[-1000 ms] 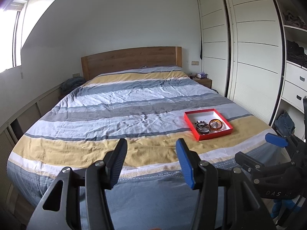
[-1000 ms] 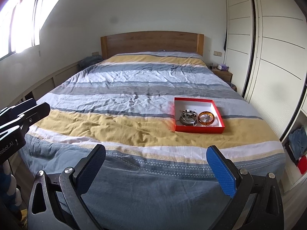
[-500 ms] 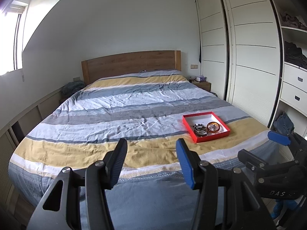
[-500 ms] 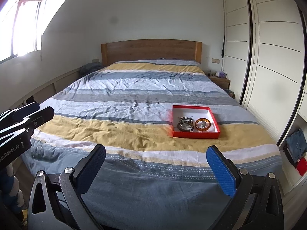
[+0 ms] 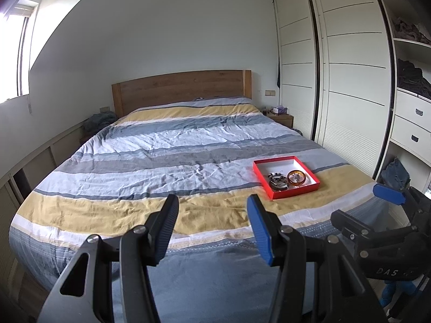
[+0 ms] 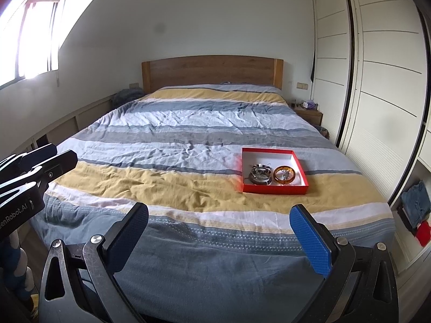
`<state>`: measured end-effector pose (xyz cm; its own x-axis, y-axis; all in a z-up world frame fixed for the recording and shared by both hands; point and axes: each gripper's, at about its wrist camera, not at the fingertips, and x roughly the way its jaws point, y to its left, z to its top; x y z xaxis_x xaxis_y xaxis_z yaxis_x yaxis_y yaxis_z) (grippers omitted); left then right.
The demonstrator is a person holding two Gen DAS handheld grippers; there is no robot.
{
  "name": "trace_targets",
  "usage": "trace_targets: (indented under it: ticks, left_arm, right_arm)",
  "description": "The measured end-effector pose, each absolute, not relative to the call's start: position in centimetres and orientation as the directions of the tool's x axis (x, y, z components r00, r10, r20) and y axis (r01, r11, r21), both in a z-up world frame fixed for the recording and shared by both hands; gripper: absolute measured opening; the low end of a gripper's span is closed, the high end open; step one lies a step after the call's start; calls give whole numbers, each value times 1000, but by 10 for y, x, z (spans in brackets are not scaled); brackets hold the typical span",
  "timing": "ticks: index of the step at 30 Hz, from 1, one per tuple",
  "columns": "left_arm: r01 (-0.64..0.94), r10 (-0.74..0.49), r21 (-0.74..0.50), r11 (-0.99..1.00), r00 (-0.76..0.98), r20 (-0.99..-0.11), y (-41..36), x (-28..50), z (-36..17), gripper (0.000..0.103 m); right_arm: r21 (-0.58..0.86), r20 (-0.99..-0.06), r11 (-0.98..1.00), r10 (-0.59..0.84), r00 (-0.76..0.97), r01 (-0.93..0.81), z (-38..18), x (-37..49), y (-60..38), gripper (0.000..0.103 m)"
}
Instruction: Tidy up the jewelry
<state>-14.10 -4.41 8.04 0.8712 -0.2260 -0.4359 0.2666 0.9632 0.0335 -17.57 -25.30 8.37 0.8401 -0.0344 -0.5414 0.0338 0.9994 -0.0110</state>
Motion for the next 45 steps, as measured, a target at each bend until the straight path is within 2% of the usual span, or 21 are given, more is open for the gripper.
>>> trace_targets:
  ticks: [45]
  left_arm:
    - [269, -229, 26, 963, 863, -451, -44, -137, 71, 51]
  right_arm:
    - [-25, -566, 999, -41, 823, 32, 75, -171, -250, 103]
